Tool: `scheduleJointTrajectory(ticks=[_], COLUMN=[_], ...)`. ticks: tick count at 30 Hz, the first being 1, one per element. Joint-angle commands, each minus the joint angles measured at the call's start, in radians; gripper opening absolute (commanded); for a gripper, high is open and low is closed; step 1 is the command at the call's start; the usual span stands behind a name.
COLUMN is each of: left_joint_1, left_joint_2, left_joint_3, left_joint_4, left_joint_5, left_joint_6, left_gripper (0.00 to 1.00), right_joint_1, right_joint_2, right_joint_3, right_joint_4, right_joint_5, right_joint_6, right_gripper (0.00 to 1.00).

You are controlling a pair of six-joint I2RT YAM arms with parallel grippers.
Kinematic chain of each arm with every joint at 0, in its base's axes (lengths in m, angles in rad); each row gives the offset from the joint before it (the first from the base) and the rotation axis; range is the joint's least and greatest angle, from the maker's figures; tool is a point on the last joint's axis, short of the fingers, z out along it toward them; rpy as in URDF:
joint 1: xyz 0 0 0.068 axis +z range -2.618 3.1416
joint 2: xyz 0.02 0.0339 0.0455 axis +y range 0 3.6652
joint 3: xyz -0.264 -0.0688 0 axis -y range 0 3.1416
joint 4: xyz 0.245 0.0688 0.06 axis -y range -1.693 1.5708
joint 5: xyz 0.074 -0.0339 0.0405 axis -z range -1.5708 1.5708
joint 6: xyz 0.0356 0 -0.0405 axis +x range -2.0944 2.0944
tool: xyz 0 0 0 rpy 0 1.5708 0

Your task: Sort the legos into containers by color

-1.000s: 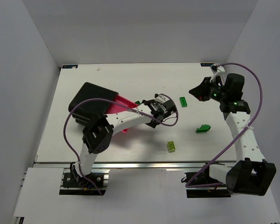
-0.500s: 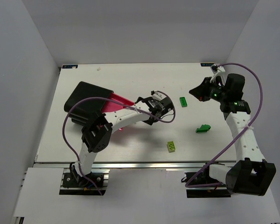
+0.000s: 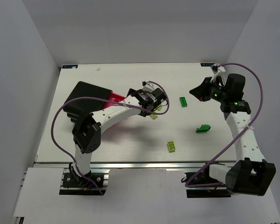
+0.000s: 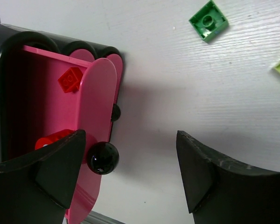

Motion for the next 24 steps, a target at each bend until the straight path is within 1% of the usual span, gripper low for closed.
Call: scheduleJointTrajectory(ticks=[1,5,15,24], left_joint_1=[0.014,0.037,0.116,0.147], left_joint_2=[-0.057,-0.058,-0.121,-0.144], left_joint_3=[-0.004,-0.019,-0.123,-0.155], left_joint_4=[-0.034,-0.060,-0.002,0.035], left_joint_5=[-0.060,-0.078,-0.072,-0.077], left_joint_6=[0.016,0.016,0.054,0.082], left_gripper=[0.88,0.89,0.90,0.90], right_joint_1=[-0.006,-0.010,-0.015,-0.018], right_joint_2=[-0.013,-0.011,-0.013,-0.007], right_joint_3=[-0.010,-0.008,-0.008,-0.011], right_joint_4=[0.038,0.039,0.036,0.036], right_joint_5=[-0.018,-0.018,-0.025,-0.030], right_joint_6=[-0.005,-0.005,-0.007,-0.010], right_gripper=[0.00,0.00,0.00,0.00])
